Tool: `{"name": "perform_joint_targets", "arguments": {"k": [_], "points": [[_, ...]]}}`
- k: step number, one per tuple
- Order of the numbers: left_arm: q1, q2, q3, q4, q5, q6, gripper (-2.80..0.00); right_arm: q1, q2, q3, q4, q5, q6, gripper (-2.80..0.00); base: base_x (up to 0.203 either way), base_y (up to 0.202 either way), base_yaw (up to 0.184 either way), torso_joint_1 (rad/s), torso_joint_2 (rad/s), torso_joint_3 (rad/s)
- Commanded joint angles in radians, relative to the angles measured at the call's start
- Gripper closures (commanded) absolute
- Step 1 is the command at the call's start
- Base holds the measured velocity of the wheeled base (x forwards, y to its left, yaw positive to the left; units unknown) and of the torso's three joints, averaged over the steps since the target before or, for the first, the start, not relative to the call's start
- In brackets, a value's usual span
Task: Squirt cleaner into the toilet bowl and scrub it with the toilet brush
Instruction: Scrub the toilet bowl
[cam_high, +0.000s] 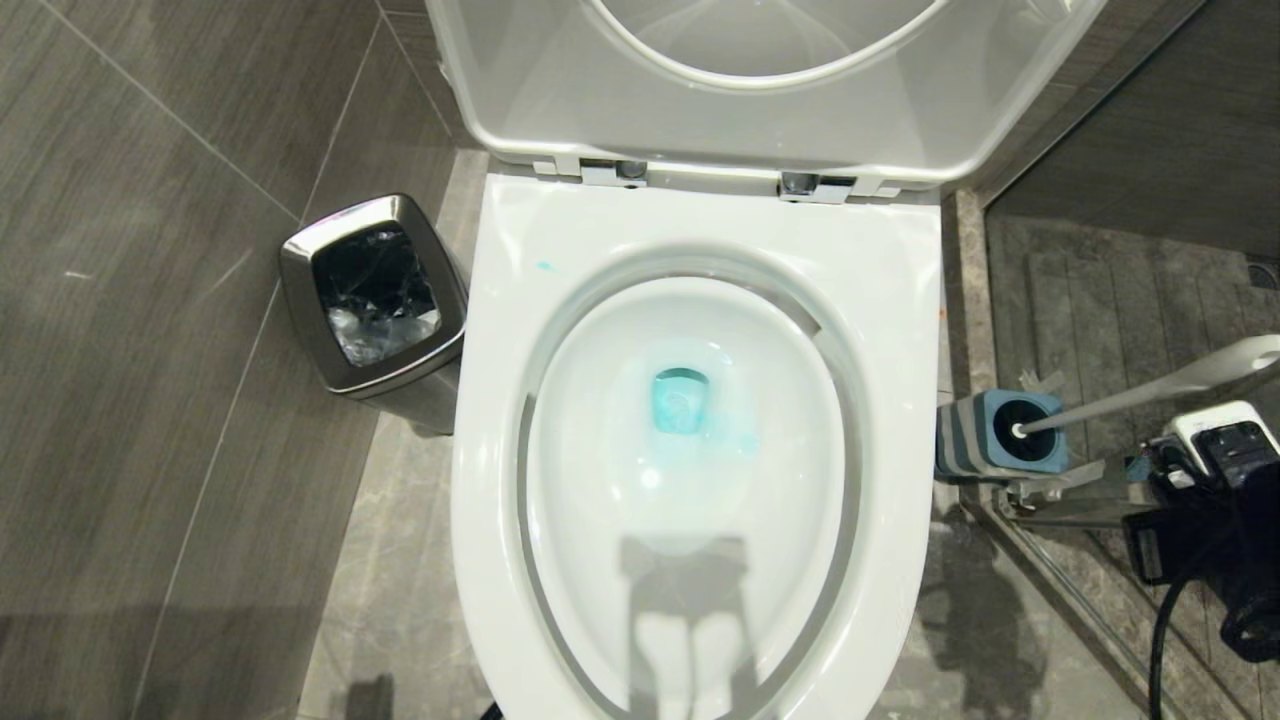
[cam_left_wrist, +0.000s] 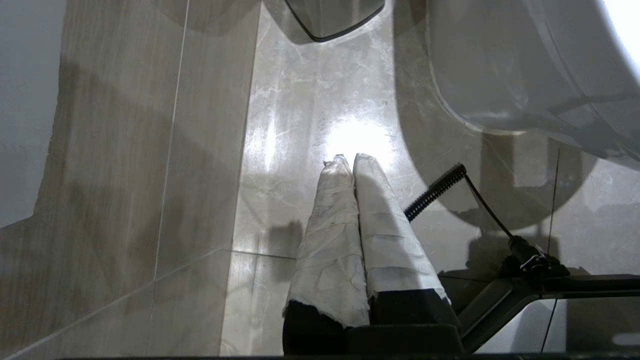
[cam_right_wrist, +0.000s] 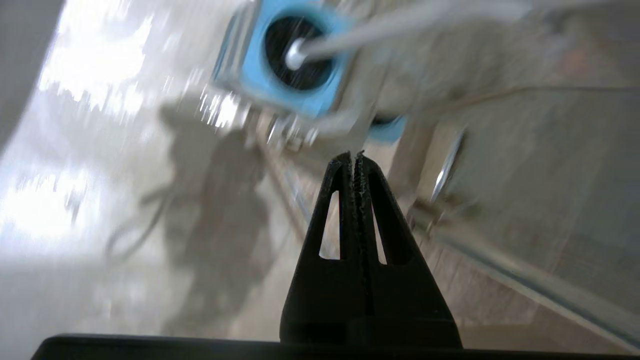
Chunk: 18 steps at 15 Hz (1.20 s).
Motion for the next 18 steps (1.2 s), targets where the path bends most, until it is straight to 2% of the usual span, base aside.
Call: {"name": "perform_joint_targets", "arguments": {"k": [1, 3, 10, 13, 14, 16, 18], "points": [[0.0, -0.001, 0.0, 0.0, 0.0, 0.0, 0.0, 0.048, 0.095, 0.038, -0.141, -0.107, 0.031, 0.0, 0.0, 0.0, 0.0, 0.0, 0.0, 0.0], [0.0, -0.001, 0.0, 0.0, 0.0, 0.0, 0.0, 0.069, 0.125, 0.055, -0.188, -0.158, 0.088, 0.0, 0.0, 0.0, 0.0, 0.0, 0.0, 0.0], [0.0, -0.001, 0.0, 0.0, 0.0, 0.0, 0.0, 0.143, 0.249, 0.008, -0.36, -0.327, 0.122, 0.0, 0.0, 0.0, 0.0, 0.0, 0.0, 0.0], [0.0, -0.001, 0.0, 0.0, 0.0, 0.0, 0.0, 0.144, 0.291, 0.002, -0.394, -0.357, 0.128, 0.0, 0.0, 0.0, 0.0, 0.0, 0.0, 0.0], [0.0, -0.001, 0.0, 0.0, 0.0, 0.0, 0.0, 0.145, 0.294, 0.003, -0.393, -0.357, 0.13, -2.8, 0.0, 0.0, 0.0, 0.0, 0.0, 0.0], [0.0, -0.001, 0.0, 0.0, 0.0, 0.0, 0.0, 0.146, 0.305, -0.008, -0.396, -0.356, 0.148, -2.8, 0.0, 0.0, 0.0, 0.0, 0.0, 0.0], [0.0, -0.001, 0.0, 0.0, 0.0, 0.0, 0.0, 0.156, 0.318, -0.021, -0.396, -0.352, 0.201, -2.8, 0.0, 0.0, 0.0, 0.0, 0.0, 0.0]]}}
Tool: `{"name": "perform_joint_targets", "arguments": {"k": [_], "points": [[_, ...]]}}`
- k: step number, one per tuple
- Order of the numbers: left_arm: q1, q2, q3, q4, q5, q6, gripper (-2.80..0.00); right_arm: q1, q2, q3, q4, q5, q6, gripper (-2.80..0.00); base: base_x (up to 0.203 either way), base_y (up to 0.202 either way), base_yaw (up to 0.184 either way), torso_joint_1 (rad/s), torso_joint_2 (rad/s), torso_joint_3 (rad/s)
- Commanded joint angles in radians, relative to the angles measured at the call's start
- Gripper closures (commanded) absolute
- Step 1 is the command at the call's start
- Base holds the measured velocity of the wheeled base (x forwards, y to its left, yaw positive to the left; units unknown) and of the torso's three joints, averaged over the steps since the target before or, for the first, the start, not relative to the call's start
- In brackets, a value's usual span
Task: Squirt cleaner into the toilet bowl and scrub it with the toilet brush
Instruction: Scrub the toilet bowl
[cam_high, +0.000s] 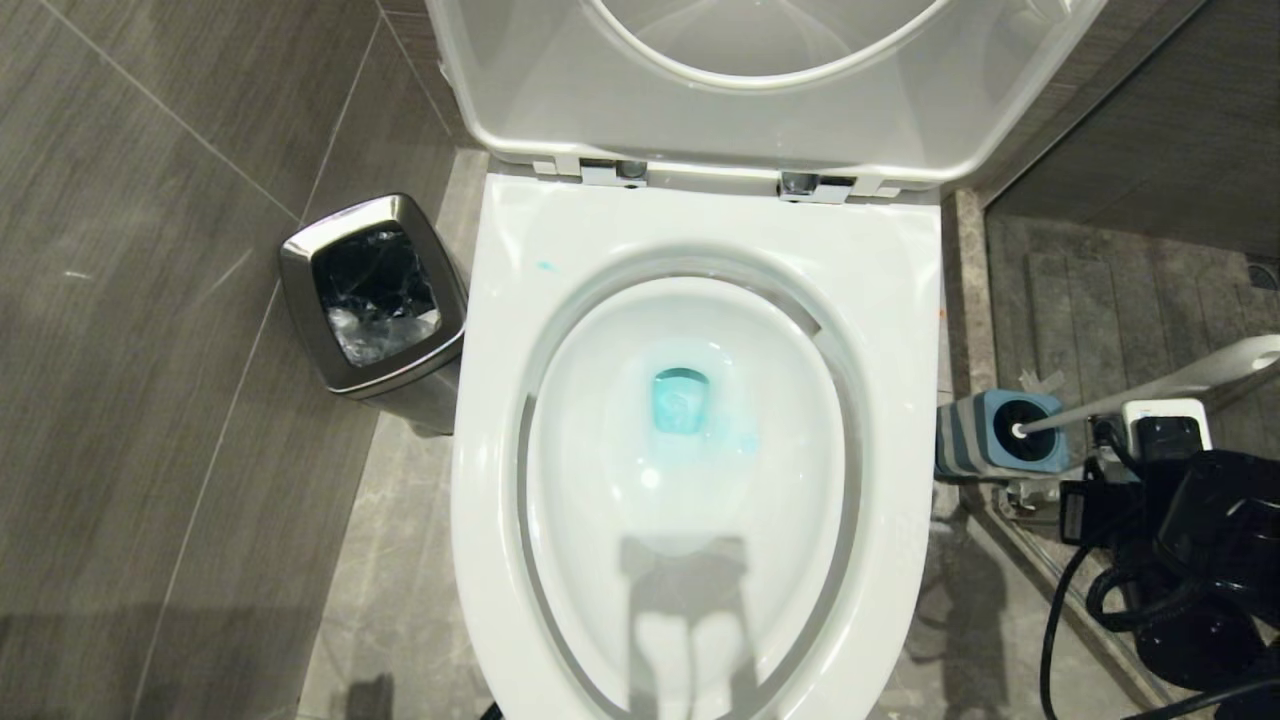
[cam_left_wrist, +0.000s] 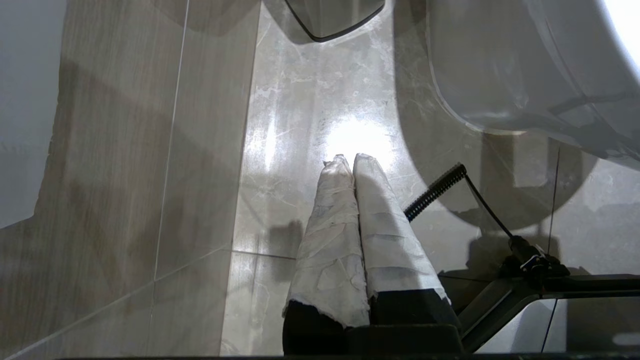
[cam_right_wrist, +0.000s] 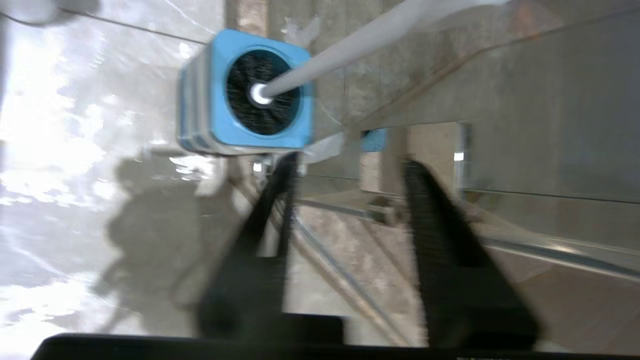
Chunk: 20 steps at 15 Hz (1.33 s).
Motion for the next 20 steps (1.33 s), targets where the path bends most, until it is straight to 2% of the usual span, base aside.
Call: {"name": "perform_joint_targets", "arguments": {"k": [1, 4, 11, 20], "points": [[0.0, -0.001, 0.0, 0.001, 0.0, 0.0, 0.0, 0.008, 0.027, -0.018, -0.01, -0.001, 0.046, -2.8, 0.0, 0.0, 0.0, 0.0, 0.0, 0.0], [0.0, -0.001, 0.0, 0.001, 0.0, 0.0, 0.0, 0.008, 0.078, -0.031, -0.097, -0.001, 0.073, -2.8, 0.0, 0.0, 0.0, 0.0, 0.0, 0.0], [0.0, -0.001, 0.0, 0.001, 0.0, 0.0, 0.0, 0.01, 0.073, 0.034, -0.099, -0.001, 0.039, -2.8, 0.0, 0.0, 0.0, 0.0, 0.0, 0.0], [0.0, -0.001, 0.0, 0.001, 0.0, 0.0, 0.0, -0.005, 0.153, -0.051, -0.119, -0.009, 0.127, -2.8, 0.0, 0.0, 0.0, 0.0, 0.0, 0.0]]}}
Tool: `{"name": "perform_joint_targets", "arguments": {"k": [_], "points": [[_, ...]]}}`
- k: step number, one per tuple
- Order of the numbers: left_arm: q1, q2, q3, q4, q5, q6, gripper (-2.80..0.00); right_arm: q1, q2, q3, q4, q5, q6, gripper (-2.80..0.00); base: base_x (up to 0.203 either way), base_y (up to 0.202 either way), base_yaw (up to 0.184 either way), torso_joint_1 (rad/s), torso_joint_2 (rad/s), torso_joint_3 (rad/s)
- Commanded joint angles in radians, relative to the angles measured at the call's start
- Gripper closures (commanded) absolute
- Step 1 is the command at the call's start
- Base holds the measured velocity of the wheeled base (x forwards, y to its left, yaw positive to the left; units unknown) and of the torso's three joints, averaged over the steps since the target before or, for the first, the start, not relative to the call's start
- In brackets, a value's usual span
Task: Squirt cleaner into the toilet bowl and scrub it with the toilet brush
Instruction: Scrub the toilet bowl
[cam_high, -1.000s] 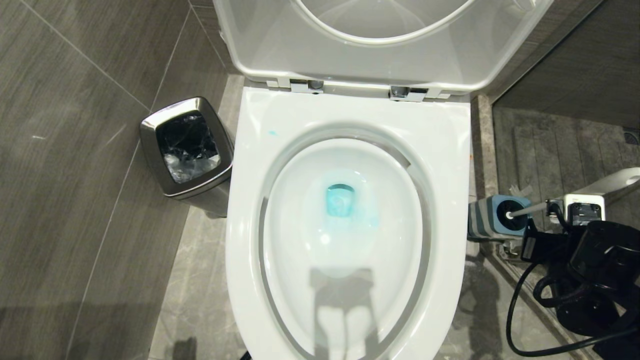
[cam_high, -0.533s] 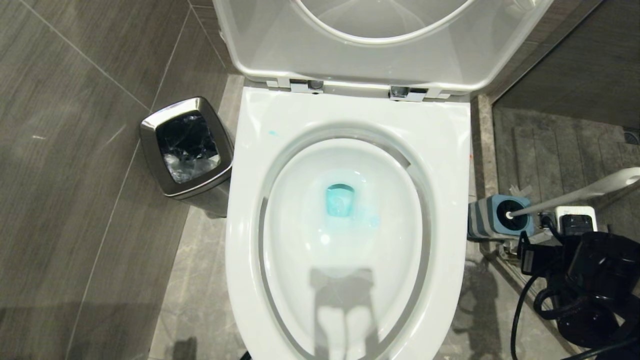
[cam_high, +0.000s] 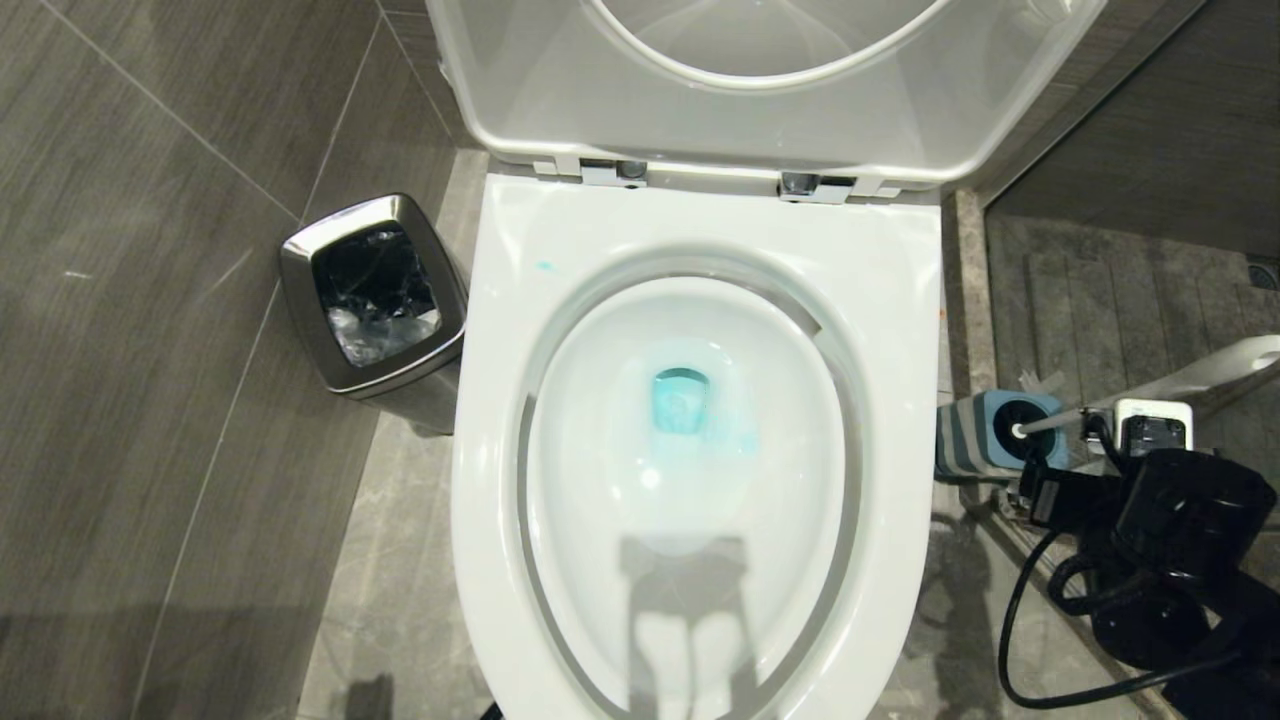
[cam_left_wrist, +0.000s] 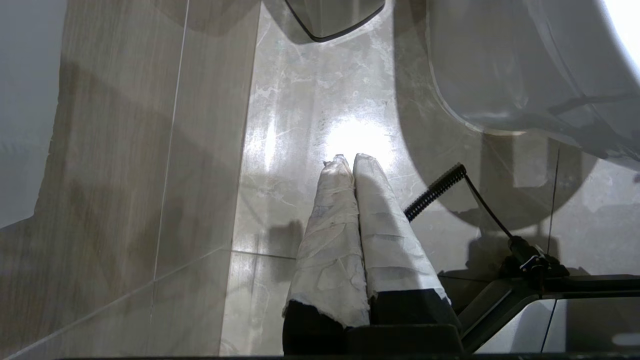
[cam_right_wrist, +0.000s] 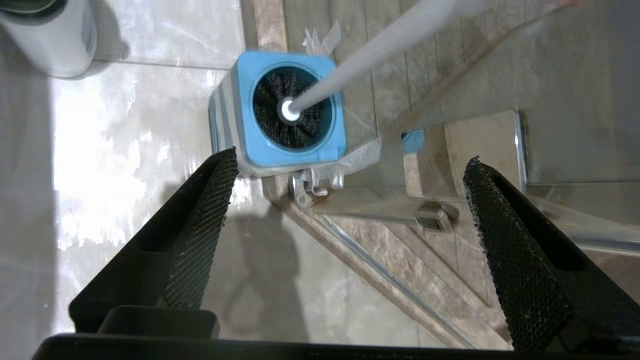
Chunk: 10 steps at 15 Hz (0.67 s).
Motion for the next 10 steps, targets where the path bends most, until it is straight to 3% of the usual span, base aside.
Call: {"name": "perform_joint_targets", "arguments": {"k": [1, 5, 10], "points": [[0.0, -0.001, 0.0, 0.0, 0.0, 0.0, 0.0, -0.005, 0.04, -0.043, -0.009, -0.005, 0.009, -2.8, 0.0, 0.0, 0.0, 0.0, 0.0, 0.0], [0.0, -0.001, 0.0, 0.0, 0.0, 0.0, 0.0, -0.043, 0.057, -0.124, -0.009, -0.003, 0.017, -2.8, 0.0, 0.0, 0.0, 0.0, 0.0, 0.0], [0.0, -0.001, 0.0, 0.0, 0.0, 0.0, 0.0, -0.071, 0.053, -0.184, -0.009, -0.002, -0.049, -2.8, 0.0, 0.0, 0.0, 0.0, 0.0, 0.0]]}}
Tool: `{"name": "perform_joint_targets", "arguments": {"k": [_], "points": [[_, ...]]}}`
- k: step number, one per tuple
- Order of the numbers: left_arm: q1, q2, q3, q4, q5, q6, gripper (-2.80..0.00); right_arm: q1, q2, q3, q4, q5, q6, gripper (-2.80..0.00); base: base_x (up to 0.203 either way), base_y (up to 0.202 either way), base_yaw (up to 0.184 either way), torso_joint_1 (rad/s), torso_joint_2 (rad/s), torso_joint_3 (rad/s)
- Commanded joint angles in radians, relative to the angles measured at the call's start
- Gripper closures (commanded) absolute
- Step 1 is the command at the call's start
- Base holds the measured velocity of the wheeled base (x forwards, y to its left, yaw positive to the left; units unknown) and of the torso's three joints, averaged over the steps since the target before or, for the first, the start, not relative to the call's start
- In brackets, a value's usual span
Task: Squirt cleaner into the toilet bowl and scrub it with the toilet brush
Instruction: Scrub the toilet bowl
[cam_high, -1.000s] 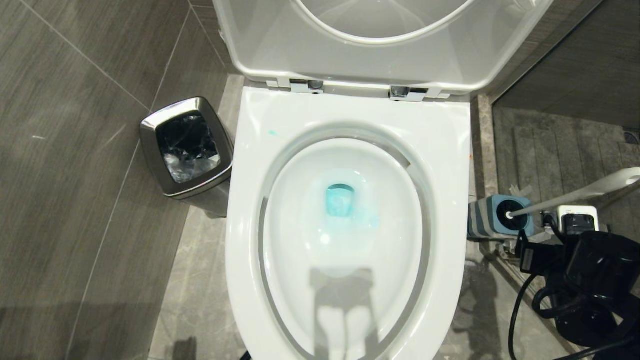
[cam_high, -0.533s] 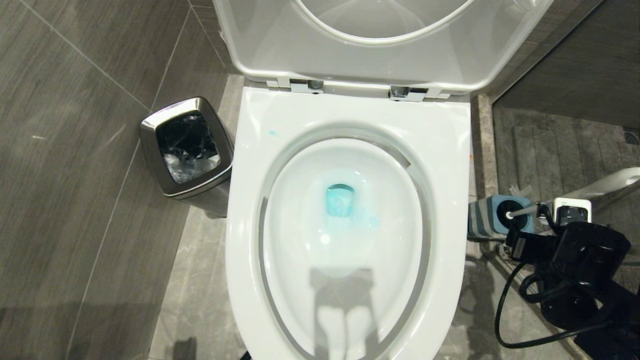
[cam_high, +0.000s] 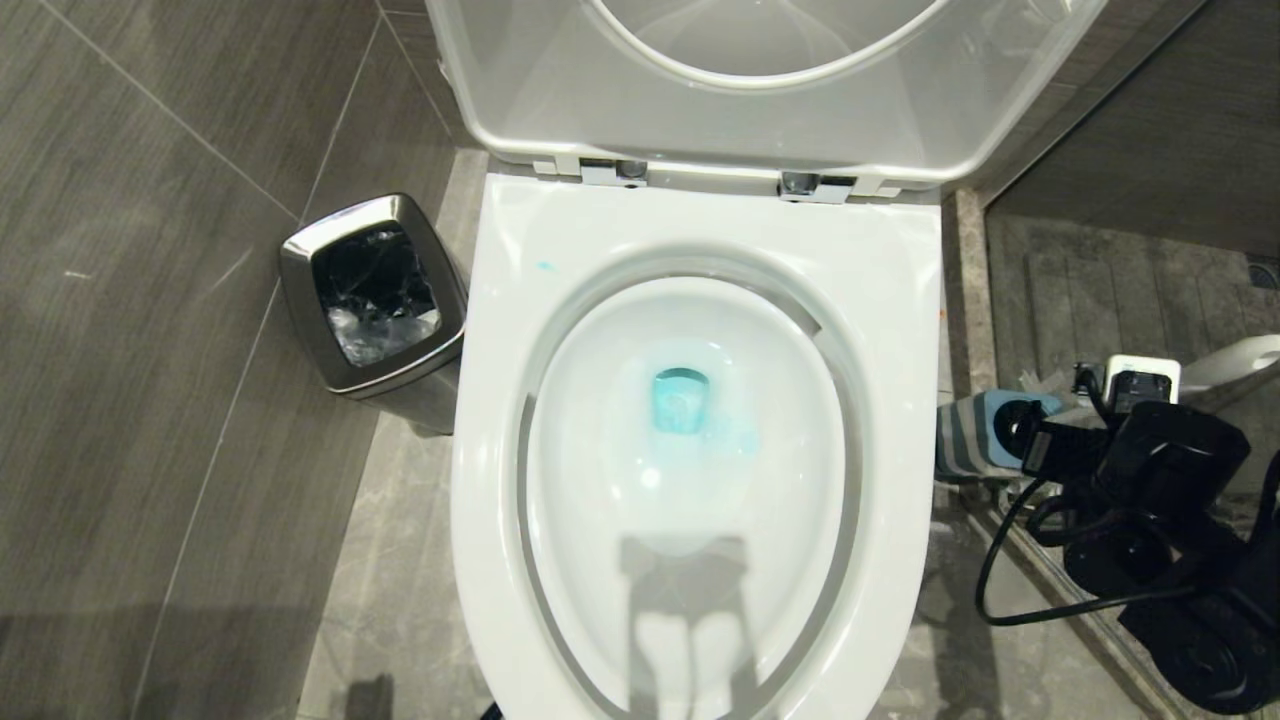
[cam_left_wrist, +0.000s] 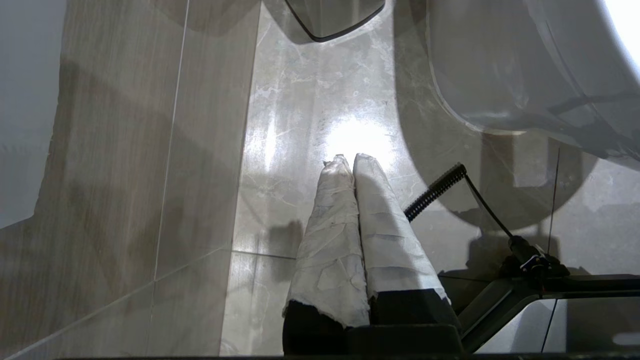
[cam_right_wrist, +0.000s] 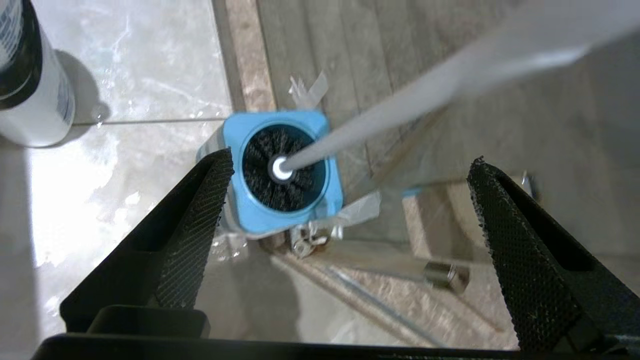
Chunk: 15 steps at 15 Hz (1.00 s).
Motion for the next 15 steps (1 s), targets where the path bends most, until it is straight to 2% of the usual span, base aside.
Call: {"name": "perform_joint_targets", "arguments": {"k": [1, 15], "points": [[0.001, -0.001, 0.0, 0.0, 0.0, 0.0, 0.0, -0.016, -0.007, -0.013, -0.009, -0.001, -0.009, -2.8, 0.0, 0.0, 0.0, 0.0, 0.0, 0.0], [0.001, -0.001, 0.0, 0.0, 0.0, 0.0, 0.0, -0.089, 0.013, -0.081, -0.009, 0.011, -0.026, -2.8, 0.0, 0.0, 0.0, 0.0, 0.0, 0.0]]}}
